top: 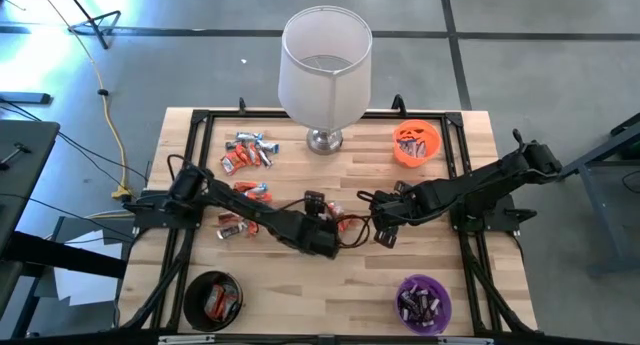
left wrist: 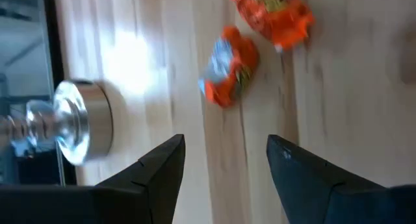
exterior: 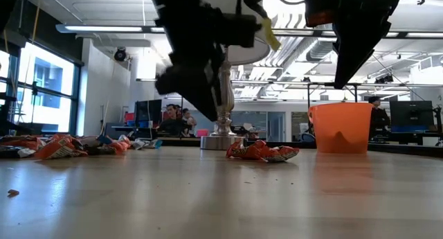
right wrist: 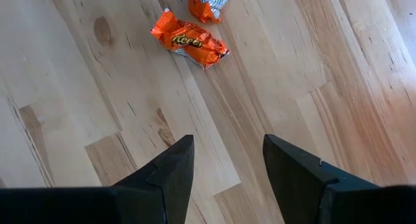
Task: Sort candy
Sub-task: Put the orange chocolate bar into the black bucket
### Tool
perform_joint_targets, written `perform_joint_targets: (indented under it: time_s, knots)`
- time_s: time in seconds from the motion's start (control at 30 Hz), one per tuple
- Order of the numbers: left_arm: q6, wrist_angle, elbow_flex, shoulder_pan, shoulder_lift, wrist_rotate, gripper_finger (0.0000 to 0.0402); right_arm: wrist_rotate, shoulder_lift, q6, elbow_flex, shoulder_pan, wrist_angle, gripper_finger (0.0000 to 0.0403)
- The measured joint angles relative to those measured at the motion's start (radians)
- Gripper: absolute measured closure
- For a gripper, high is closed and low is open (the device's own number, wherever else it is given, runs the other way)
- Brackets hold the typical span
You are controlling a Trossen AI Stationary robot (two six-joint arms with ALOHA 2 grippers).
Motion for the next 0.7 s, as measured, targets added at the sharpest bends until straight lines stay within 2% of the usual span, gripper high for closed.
perform_joint_targets:
  time_s: [0.27, 0.7]
  knots:
    - [0.111, 0.139, 0.0, 0.063, 0.037, 0.028, 0.0197, 0.0, 0.0, 0.0, 0.0, 0.0, 0.002, 0.0222]
    - [0.183, 0.242, 0.0, 0.161, 0.038, 0.251, 0.0197, 0.0, -0.001, 0.0, 0.0, -0.001, 0.007, 0.0222]
